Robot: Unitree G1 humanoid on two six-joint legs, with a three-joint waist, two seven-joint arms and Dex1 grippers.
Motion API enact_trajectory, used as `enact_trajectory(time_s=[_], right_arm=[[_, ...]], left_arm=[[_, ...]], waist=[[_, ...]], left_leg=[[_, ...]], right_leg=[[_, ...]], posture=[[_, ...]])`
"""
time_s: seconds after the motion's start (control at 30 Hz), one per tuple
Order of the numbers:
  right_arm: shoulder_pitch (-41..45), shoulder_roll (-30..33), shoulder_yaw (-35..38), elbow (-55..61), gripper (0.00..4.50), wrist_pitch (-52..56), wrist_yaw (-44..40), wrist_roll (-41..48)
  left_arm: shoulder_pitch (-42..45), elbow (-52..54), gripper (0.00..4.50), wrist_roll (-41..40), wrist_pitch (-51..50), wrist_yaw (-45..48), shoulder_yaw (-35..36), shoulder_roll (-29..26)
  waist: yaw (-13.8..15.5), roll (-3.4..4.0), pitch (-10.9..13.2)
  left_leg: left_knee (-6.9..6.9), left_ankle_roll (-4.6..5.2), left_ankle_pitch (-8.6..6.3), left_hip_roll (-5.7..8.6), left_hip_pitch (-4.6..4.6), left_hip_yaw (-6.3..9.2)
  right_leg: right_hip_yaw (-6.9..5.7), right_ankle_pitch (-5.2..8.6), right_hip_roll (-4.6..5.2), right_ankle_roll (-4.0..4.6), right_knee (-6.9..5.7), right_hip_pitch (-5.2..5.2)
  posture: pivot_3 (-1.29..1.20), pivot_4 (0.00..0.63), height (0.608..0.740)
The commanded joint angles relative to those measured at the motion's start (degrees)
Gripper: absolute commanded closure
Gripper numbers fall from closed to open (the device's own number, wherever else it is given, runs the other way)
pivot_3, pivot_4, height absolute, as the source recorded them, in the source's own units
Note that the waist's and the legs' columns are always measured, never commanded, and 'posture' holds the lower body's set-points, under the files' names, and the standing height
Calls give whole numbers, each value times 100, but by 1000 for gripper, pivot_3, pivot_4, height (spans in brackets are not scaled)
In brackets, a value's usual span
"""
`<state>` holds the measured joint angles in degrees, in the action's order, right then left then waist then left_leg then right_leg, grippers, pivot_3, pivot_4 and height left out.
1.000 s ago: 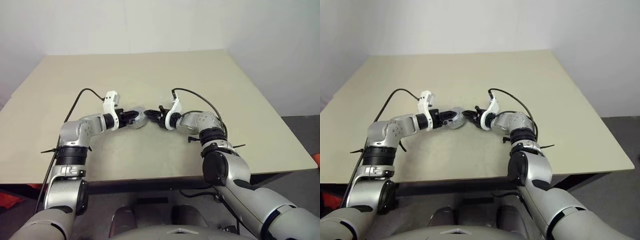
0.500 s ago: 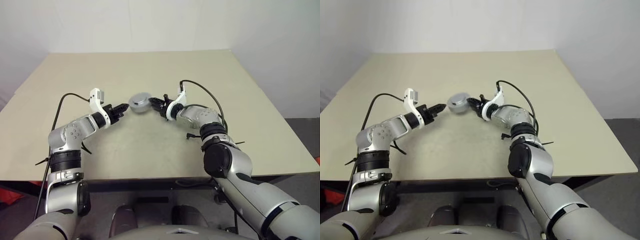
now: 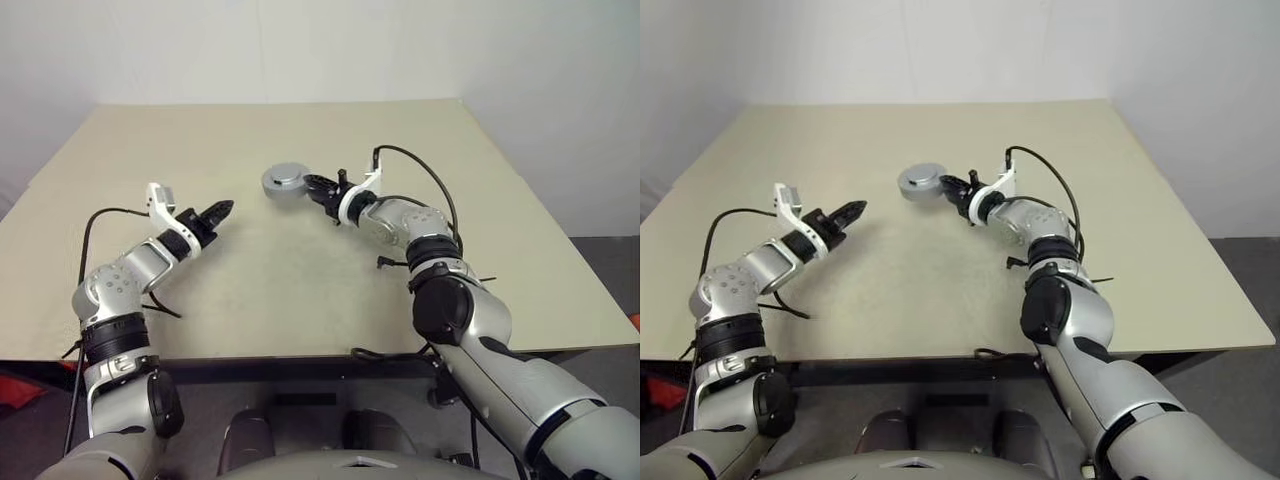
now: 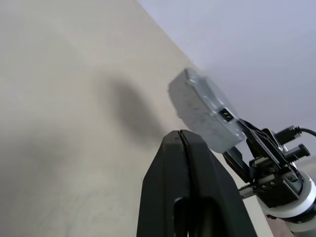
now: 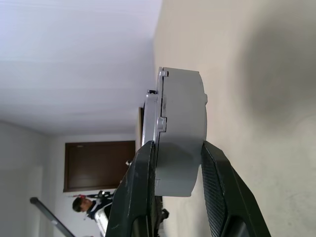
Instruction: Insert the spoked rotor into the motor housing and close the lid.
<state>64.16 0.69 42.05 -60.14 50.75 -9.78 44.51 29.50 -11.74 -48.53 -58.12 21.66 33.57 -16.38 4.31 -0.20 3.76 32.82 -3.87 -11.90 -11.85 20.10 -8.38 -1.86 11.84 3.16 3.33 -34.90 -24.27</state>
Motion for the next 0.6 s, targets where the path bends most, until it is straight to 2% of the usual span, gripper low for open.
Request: enact_trajectory(time_s=[0.03,0.23,0.4,0.6], right_arm=[[317,9,-11,472,3384,333,-90,378],[201,-67,-161,900,3384,928,-153,506],[57,-117,-282,1232,3384,1259,-215,602],[-39,-139,-362,1454,3384,1403,-207,658]], left_arm=[[8,209,3633,-347,23,-15,142,-34],[13,197,1631,-893,-140,-13,170,130],[179,-123,35,-1680,-619,-291,393,263],[324,-408,35,-2467,-809,-492,574,397]], waist=[[8,-6,4],[65,-10,6],[137,-10,7],[169,-13,8]], left_leg=[[1,0,0,0,0,0],[19,4,-3,-3,0,3],[27,3,-3,-5,-1,2],[39,1,-3,-4,0,3]], right_leg=[[0,0,0,0,0,0],[-6,-2,0,-3,-5,-1],[-5,-2,0,-3,-19,-1],[-2,-5,1,-8,-30,0]], posture=[[0,0,740],[0,0,740],[0,0,740],[0,0,740]])
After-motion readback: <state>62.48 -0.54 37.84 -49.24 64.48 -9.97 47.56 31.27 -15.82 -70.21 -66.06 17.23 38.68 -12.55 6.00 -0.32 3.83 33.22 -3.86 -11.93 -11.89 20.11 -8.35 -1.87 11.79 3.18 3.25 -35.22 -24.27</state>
